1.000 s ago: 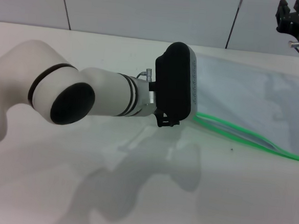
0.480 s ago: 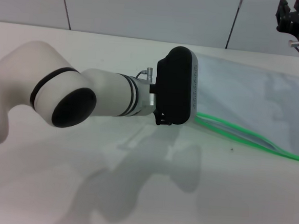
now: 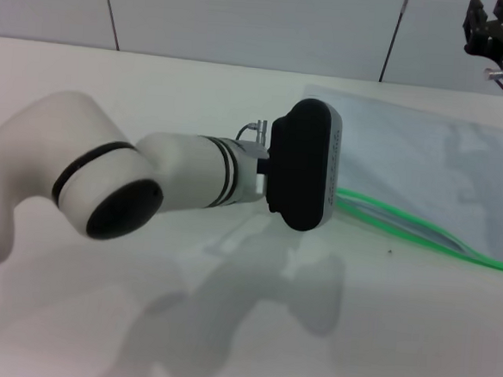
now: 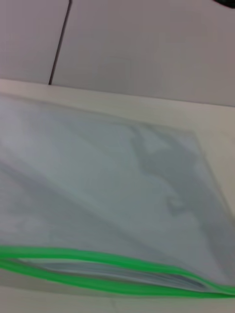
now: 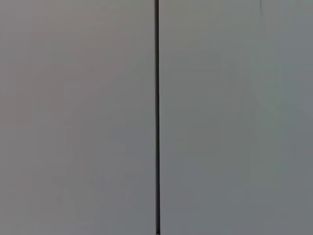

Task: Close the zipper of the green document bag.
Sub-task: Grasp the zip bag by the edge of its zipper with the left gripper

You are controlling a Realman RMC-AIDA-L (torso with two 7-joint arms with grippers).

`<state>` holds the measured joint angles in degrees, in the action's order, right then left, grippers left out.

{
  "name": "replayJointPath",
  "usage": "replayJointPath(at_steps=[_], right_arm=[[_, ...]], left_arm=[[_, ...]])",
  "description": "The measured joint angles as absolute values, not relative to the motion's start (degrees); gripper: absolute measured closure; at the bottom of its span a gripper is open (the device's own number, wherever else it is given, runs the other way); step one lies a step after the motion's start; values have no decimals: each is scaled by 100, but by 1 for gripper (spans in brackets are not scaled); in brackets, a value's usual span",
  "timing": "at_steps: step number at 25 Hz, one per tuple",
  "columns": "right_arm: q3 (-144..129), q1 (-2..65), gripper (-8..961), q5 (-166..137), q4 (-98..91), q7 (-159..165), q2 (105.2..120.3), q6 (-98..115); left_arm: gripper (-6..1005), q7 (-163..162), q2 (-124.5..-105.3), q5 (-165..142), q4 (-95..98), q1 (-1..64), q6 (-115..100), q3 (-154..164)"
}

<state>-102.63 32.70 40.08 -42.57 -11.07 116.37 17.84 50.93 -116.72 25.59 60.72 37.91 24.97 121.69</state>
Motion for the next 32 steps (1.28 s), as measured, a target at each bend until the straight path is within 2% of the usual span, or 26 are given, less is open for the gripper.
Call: replayJointPath(at_steps=[32], right_arm=[[-10266, 3310, 621, 4007, -4190, -1107, 11637, 1776]], left_arm=[[428, 5147, -11662, 2487, 5447, 3698, 1290, 12428]])
